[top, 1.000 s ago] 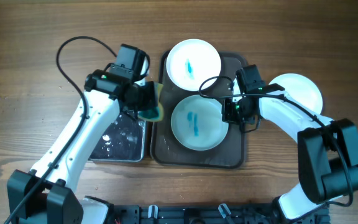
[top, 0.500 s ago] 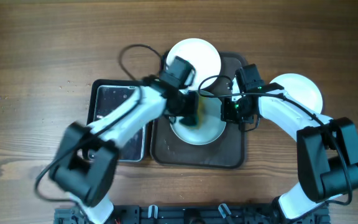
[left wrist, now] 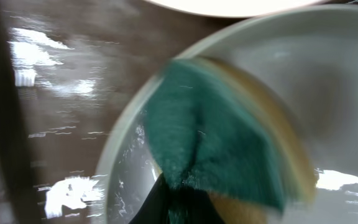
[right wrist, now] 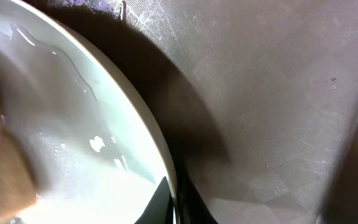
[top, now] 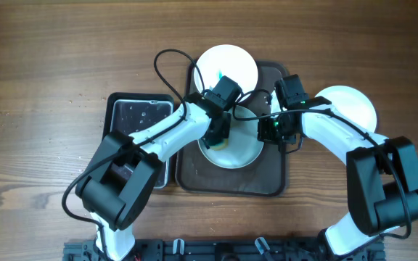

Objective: Clean dirty plates on tray and stack at the side
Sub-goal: 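Scrub the plate with the sponge while right gripper holds the rim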

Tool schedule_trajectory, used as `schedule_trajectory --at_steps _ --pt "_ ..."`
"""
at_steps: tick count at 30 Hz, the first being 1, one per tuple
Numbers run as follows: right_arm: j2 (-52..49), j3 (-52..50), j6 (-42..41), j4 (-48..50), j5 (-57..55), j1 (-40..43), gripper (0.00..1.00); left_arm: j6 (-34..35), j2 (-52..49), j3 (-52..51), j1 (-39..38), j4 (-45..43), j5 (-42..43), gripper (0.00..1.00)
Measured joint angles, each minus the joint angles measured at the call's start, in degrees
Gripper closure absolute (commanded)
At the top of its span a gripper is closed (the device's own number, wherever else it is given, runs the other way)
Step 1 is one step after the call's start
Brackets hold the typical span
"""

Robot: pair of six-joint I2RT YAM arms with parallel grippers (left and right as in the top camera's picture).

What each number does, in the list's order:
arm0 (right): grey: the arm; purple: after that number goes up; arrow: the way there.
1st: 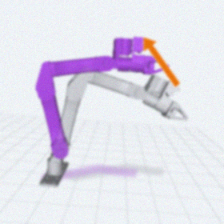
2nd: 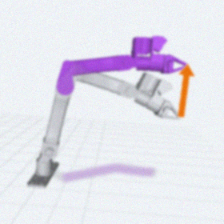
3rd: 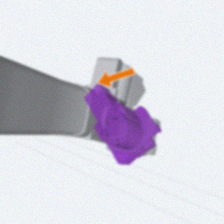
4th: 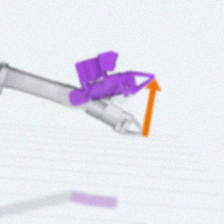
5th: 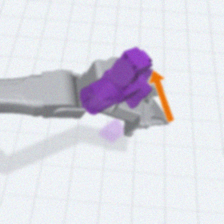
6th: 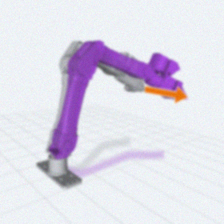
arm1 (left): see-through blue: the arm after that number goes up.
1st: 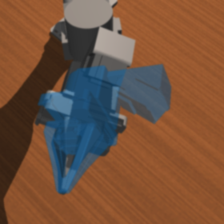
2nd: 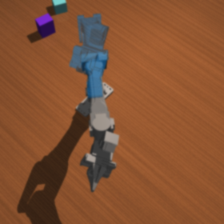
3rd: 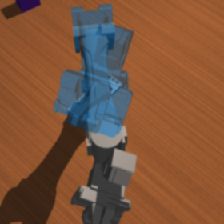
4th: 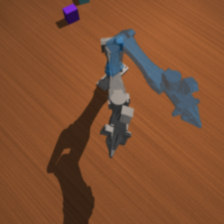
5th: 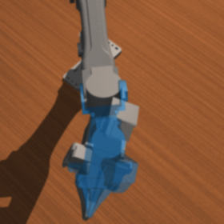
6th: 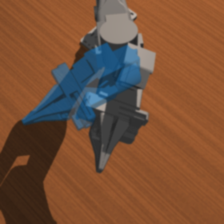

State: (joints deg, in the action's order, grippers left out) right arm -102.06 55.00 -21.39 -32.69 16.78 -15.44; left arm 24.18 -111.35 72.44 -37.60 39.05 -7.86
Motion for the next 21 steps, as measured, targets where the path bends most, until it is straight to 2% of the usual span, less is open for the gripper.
schedule_trajectory --at_steps 4,10,12,21 --pt "-0.1 0.0 0.0 0.2 0.4 0.0 0.96 -1.5 0.0 0.0 -0.2 0.0 -1.1 0.96" --pt "-0.1 0.0 -0.2 0.0 0.3 0.1 0.96 0.7 -0.2 -0.6 1.6 -7.7 15.8 0.96" --pt "-0.1 0.0 -0.2 -0.1 0.3 0.1 0.96 1.8 -0.5 -0.6 0.6 -9.3 19.1 0.96" --pt "-0.1 0.1 -0.4 -0.5 0.3 0.1 0.96 2.7 -2.1 0.2 -1.7 -8.0 23.8 0.96"
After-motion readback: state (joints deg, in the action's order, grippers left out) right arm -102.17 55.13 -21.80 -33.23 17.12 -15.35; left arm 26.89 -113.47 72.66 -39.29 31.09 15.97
